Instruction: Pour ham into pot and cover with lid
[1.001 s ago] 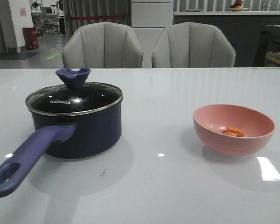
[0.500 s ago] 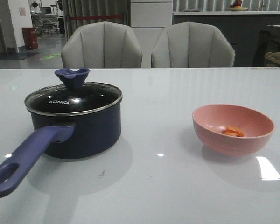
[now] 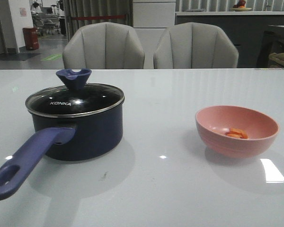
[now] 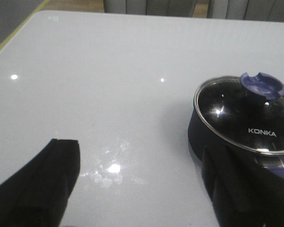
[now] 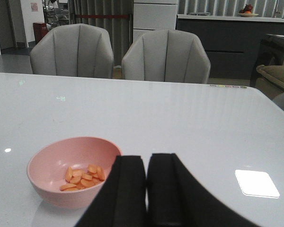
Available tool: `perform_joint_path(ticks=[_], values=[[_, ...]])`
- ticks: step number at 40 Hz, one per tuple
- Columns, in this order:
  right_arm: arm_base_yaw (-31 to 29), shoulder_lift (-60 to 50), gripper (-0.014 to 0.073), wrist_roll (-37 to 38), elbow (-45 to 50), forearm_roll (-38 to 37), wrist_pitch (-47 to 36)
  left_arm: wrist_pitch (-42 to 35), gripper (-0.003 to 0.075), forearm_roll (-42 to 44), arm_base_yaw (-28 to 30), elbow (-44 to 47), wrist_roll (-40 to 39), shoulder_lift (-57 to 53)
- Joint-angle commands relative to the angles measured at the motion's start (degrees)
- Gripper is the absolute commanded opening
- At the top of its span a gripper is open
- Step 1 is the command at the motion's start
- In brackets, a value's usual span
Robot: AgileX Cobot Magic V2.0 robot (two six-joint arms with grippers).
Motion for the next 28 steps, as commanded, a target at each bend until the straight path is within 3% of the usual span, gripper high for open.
perform_joint_path(ticks=[1, 11, 28], values=[[-0.17, -1.07, 0.0182, 0.06, -0.28, -0.84, -4.85, -2.04, 0.0595, -0.58, -1.43, -5.87, -0.22, 4.69], [-0.17, -1.07, 0.0182, 0.06, -0.28, -0.84, -4.85, 5.1, 0.0595, -3.98, -4.33, -20.53, -0.22, 23.46], [-0.17, -1.07, 0.0182, 0.06, -0.28, -0.84, -4.85, 20.36, 0.0583, -2.76, -14.96, -49.56, -2.02, 54.86]])
